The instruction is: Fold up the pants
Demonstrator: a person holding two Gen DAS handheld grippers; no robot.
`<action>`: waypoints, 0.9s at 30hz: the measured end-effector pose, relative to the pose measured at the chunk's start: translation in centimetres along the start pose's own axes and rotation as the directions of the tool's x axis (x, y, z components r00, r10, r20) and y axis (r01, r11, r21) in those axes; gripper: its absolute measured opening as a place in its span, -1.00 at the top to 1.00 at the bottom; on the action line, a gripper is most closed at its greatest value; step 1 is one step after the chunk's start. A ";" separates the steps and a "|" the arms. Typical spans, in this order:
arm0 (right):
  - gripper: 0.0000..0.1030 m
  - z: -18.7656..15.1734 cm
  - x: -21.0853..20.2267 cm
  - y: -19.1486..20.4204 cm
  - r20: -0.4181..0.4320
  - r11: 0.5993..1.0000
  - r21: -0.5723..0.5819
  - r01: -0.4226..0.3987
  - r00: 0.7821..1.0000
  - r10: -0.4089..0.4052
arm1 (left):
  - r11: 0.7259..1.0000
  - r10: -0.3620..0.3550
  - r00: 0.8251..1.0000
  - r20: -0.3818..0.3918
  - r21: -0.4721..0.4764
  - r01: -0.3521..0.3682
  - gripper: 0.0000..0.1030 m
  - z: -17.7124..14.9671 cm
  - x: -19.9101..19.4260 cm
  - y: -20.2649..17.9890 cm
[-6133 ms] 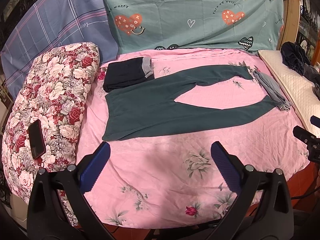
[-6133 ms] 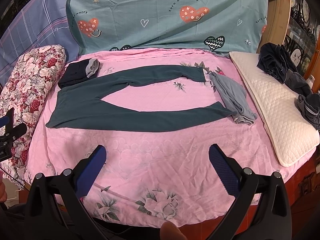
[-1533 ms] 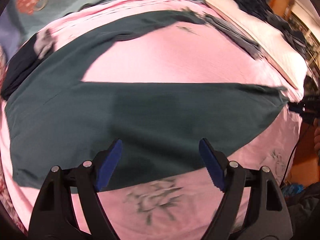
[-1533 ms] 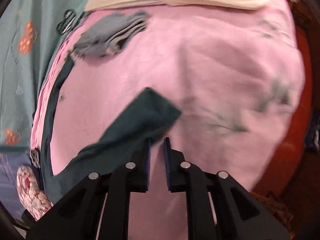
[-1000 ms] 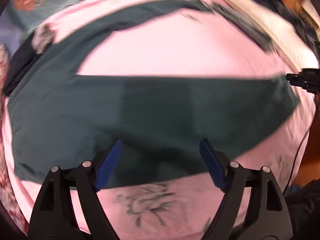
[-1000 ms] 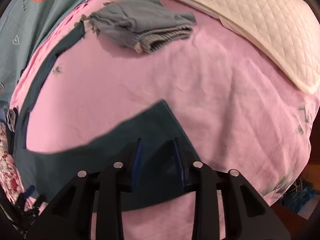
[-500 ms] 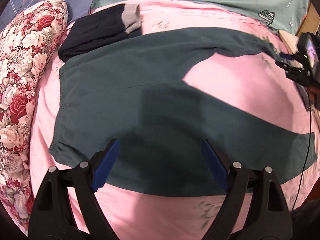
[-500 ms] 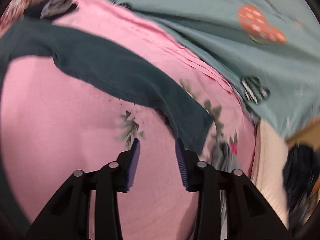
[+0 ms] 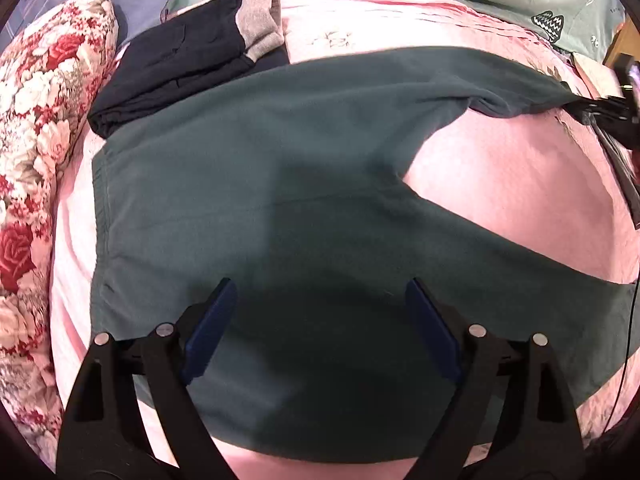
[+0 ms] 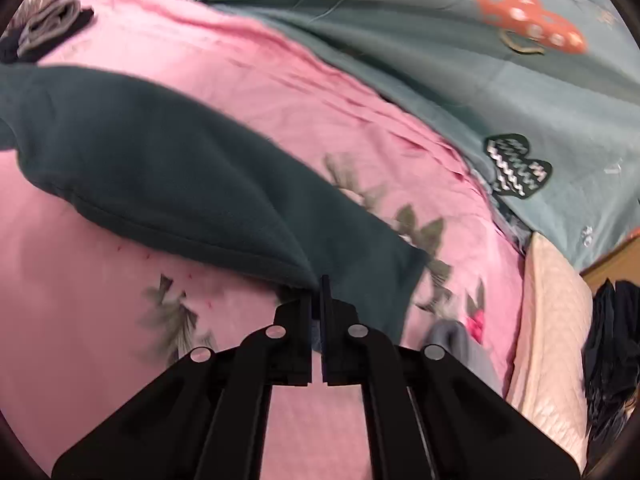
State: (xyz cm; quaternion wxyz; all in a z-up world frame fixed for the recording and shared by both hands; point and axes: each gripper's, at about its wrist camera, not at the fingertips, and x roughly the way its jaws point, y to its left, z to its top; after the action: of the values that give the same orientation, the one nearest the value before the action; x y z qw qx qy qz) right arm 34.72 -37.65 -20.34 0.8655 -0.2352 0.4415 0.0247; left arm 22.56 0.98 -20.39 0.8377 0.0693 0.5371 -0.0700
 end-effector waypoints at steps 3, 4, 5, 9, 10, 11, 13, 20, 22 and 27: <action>0.96 -2.3 -3.0 -1.6 -0.014 1.000 -0.004 0.007 1.000 -0.007 | 1.000 0.022 1.000 0.001 0.008 -0.022 -0.70 -0.5 0.1 0.6; 0.95 -3.3 -3.7 -1.9 -0.032 1.000 -0.021 0.016 0.999 -0.017 | 1.000 0.028 1.000 -0.002 0.002 -0.028 -0.70 -0.8 0.1 1.0; 0.95 -4.1 -3.9 -2.0 -0.059 0.999 -0.040 0.009 0.998 -0.011 | 0.999 0.033 0.999 -0.002 -0.004 -0.033 -0.70 -1.1 0.0 1.4; 0.41 -4.8 -5.6 -1.5 -0.073 0.993 -0.001 0.118 0.990 -0.118 | 0.987 0.159 0.987 0.016 -0.029 -0.158 -0.70 -2.5 -1.1 4.2; 0.38 -4.2 -7.2 -0.6 -0.029 0.993 0.043 0.110 0.994 -0.109 | 0.982 0.187 0.982 0.021 -0.041 -0.186 -0.71 -2.9 -1.5 5.3; 0.38 -3.6 -8.9 0.6 0.013 0.995 0.074 0.061 0.998 -0.062 | 0.973 0.222 0.975 0.025 -0.065 -0.220 -0.74 -3.3 -1.9 6.9; 0.36 -2.0 -12.3 4.8 0.096 0.988 0.100 -0.116 0.990 0.106 | 0.958 0.265 0.964 0.012 -0.114 -0.262 -0.75 -4.1 -2.1 9.9; 0.08 1.8 -19.5 28.6 0.148 0.756 -0.209 -0.621 0.744 0.652 | 0.961 0.118 0.989 -0.087 -0.241 -0.136 -0.83 -6.9 0.2 17.8; 0.08 2.2 -19.8 35.0 0.095 0.698 -0.305 -0.648 0.708 0.699 | 0.973 0.086 0.993 -0.082 -0.207 -0.102 -0.83 -7.2 0.1 18.2; 0.08 3.8 -19.9 43.9 0.094 0.680 -0.418 -0.603 0.716 0.692 | 0.979 0.067 0.998 0.010 -0.193 -0.064 -0.81 -8.2 -3.8 20.5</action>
State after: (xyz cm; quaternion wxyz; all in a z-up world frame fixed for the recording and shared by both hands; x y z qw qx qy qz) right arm 14.48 6.20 -19.95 0.7887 -0.2106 0.3740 0.4400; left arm 17.66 22.84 -19.44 0.8469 0.0051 0.5317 0.0092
